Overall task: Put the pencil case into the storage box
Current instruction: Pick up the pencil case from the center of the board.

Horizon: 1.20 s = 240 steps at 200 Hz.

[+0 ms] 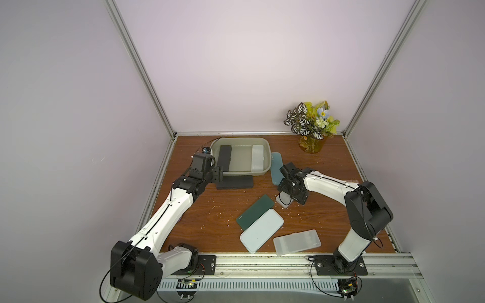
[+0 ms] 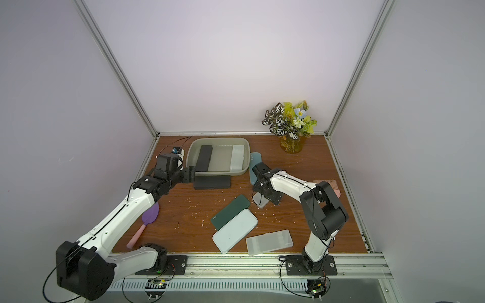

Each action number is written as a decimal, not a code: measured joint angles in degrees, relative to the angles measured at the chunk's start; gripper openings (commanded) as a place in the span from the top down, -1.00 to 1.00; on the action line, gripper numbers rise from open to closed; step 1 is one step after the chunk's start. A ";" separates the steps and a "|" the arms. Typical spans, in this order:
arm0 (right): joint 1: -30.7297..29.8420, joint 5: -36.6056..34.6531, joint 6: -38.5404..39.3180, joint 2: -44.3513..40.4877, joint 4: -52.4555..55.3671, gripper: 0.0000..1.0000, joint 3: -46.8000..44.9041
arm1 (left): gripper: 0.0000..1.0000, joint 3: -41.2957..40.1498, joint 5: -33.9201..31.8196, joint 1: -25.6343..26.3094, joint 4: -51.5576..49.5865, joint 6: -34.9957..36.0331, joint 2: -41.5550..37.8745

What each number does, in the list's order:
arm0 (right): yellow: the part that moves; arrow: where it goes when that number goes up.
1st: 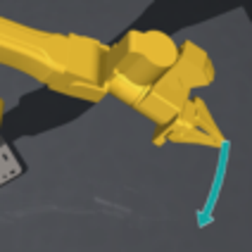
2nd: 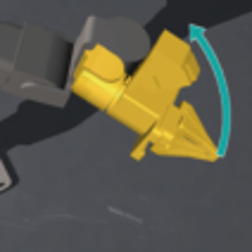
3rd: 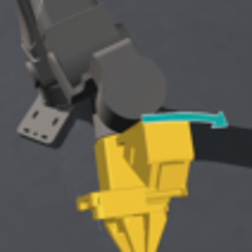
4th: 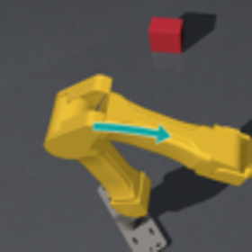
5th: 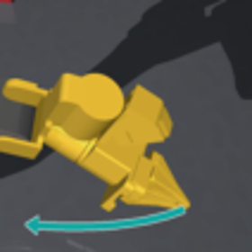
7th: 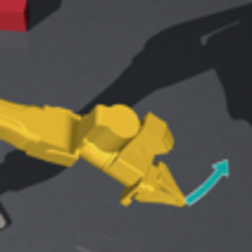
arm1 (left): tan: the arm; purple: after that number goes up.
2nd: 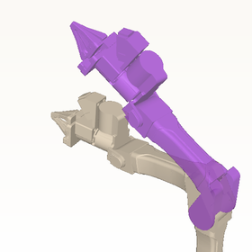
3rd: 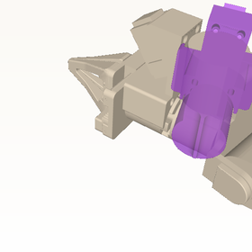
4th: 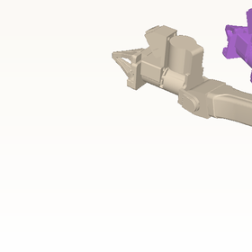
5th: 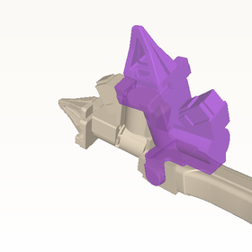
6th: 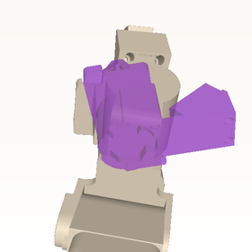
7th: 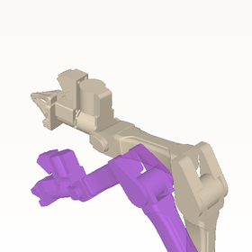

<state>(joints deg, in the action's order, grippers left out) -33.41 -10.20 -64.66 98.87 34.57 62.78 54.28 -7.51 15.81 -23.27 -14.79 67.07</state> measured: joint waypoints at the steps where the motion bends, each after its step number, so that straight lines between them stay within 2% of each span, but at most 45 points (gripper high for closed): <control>1: 0.02 0.00 0.00 0.00 -0.04 -0.98 -0.02 | -0.67 -0.02 0.00 -0.02 0.00 0.00 -0.02; 42: 1.29 -0.02 0.81 0.00 -0.35 -0.97 -0.37 | -0.67 -0.28 0.00 -0.11 -0.02 0.02 -0.20; 119: 2.78 1.46 3.61 -0.11 -4.52 -0.40 -3.58 | -0.66 -1.31 0.90 -0.13 0.55 0.00 -0.07; 152: 2.71 1.97 6.05 -2.16 -5.16 -0.33 -5.68 | -0.66 -1.81 1.27 -0.13 0.81 0.00 -0.04; 184: 1.90 1.88 11.23 -8.17 1.27 -0.24 -6.32 | -0.66 -1.86 1.29 -0.13 0.83 0.02 -0.04; 211: 1.09 1.64 17.05 -13.68 8.07 -0.18 0.44 | -0.65 -1.86 1.27 -0.13 0.85 0.02 -0.04; 240: -0.26 1.92 23.28 -12.17 10.12 -0.17 14.38 | -0.67 -1.86 0.33 -0.13 0.83 -0.39 -0.07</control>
<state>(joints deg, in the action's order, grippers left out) -33.67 -8.27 -41.39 86.70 44.69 77.17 52.42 -7.18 15.68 -22.44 -15.18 67.00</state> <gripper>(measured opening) 0.742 0.827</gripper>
